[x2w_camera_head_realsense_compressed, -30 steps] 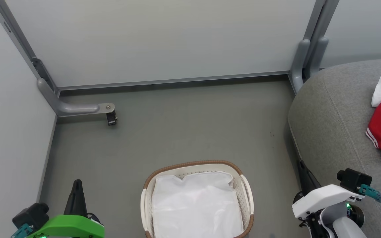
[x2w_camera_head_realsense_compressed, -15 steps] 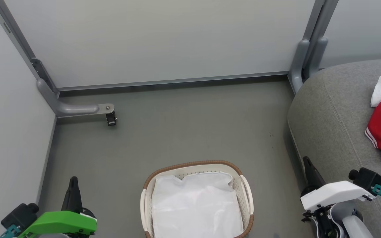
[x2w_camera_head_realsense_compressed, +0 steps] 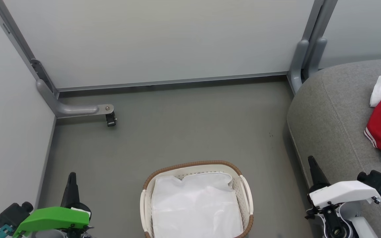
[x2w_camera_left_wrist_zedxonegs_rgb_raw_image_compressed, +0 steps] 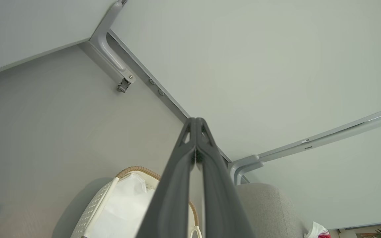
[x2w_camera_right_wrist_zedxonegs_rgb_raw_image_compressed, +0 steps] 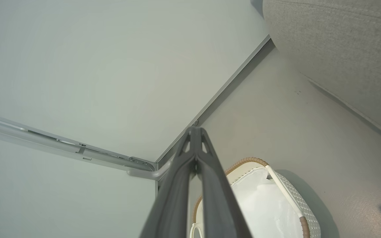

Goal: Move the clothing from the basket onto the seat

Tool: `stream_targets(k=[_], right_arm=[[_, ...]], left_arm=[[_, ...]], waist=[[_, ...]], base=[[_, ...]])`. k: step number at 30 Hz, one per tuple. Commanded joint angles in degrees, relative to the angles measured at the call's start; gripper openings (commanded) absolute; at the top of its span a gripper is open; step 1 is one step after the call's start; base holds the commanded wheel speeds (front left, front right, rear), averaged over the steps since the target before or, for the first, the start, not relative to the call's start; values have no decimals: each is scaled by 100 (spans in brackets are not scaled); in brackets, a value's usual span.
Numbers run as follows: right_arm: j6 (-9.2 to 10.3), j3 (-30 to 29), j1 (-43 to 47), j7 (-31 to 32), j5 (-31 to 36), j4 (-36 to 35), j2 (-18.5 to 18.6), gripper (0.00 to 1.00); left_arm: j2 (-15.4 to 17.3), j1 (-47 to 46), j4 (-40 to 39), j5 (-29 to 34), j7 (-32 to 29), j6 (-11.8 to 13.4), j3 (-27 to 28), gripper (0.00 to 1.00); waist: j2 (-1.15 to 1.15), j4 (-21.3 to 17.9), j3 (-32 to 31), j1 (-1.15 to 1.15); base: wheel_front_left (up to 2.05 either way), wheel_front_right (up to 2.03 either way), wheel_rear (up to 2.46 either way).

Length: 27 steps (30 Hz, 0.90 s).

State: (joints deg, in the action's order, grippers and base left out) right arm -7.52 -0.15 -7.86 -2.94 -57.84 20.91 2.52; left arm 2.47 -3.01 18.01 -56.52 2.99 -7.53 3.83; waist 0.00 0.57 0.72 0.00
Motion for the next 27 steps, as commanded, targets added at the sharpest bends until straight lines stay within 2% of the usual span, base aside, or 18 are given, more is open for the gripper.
stream_targets(k=[1,27], right_arm=[[2,-51,-23,52,-185,-107,26,0],[3,-311,75,446,-1602,-371,37,0]], left_arm=[[37,-163,-86,-176,-45,4,38,0],[48,-255,-232,-1658,-443,5,140,0]], waist=[[0,-1,-1,0],[0,-21,-20,0]], base=[[0,0,0],[0,0,0]])
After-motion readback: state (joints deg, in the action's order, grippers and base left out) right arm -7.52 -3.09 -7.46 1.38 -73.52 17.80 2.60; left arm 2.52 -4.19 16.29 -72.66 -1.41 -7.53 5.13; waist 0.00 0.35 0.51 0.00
